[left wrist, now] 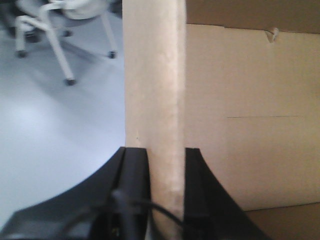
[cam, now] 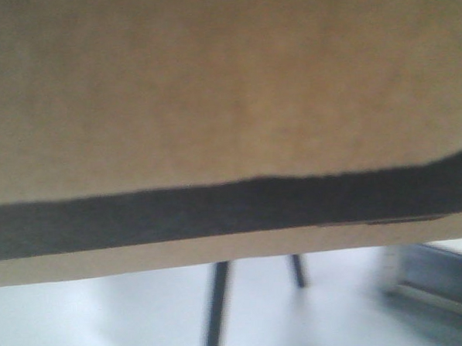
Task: Grab box from left shelf to table start
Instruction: 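Hold the box raised with both grippers while the base drives to the table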
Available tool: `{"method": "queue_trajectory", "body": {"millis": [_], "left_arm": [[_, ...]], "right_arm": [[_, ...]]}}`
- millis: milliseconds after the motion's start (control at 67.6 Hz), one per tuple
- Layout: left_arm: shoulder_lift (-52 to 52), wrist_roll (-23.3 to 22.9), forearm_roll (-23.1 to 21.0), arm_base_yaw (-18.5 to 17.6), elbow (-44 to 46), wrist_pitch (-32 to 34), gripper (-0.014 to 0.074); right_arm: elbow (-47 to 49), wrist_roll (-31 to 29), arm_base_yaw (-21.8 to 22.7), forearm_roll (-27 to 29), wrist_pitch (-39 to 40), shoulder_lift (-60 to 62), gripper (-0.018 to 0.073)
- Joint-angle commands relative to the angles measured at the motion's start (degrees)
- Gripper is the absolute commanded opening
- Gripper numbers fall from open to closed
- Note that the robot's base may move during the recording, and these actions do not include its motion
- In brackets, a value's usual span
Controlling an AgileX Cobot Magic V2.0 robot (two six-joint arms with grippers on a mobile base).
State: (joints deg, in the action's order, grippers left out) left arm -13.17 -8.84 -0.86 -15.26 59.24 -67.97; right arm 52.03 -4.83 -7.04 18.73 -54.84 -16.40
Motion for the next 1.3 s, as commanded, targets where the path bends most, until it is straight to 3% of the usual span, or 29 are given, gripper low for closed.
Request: {"method": "queue_trajectory", "body": {"millis": [0,1288], "left_arm": [[-0.37,-0.45,-0.89,-0.49,2.03,9.89,-0.0092],[-0.37,-0.45,-0.89,-0.49,2.03,9.89,-0.0092]], "right_arm": [[1.55,-0.76,0.26,-2.85,7.96,-0.85,0.0059],[1.55,-0.76,0.26,-2.85,7.96,-0.85,0.0059]]}}
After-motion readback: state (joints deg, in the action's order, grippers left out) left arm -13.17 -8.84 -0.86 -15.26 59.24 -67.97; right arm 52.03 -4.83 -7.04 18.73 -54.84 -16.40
